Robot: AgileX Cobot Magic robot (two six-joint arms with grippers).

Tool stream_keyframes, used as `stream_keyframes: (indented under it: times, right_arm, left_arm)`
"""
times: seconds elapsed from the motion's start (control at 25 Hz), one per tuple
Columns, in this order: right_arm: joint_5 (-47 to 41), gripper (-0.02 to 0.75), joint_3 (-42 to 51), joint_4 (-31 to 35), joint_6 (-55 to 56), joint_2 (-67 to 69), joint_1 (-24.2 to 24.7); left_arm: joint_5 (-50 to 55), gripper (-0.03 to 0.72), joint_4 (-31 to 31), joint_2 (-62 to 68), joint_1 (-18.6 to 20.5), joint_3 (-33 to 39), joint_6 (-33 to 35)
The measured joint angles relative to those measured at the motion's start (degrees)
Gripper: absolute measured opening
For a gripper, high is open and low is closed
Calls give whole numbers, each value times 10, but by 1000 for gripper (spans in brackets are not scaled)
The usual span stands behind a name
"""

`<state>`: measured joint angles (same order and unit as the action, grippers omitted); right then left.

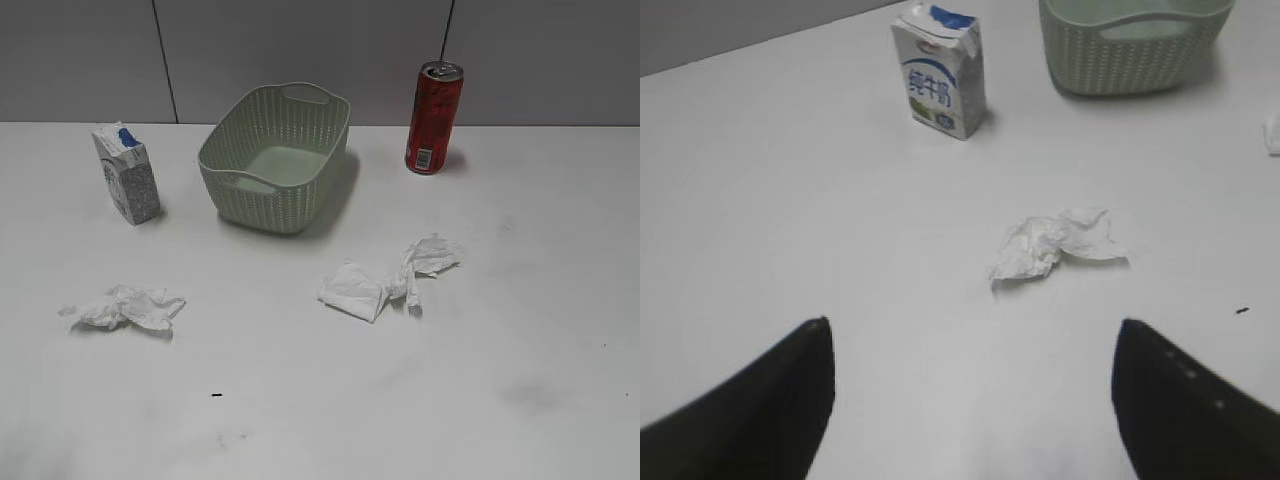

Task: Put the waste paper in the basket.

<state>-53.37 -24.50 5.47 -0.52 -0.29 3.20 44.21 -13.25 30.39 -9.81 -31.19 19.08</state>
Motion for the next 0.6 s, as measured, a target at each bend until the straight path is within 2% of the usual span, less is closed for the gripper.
stream_keyframes:
  times: [0.24, 0.44, 0.6]
  right_arm:
    - [-4, 571, 3, -2, 0, 0, 0]
    - [-5, 571, 4, -10, -1, 0, 0]
    - [-5, 571, 4, -11, -1, 0, 0]
  left_arm:
    - [-29, 620, -5, 165, -49, -1, 54]
    - [-54, 614, -4, 269, -86, -11, 67]
    - [-69, 613, 4, 348, -102, -49, 69]
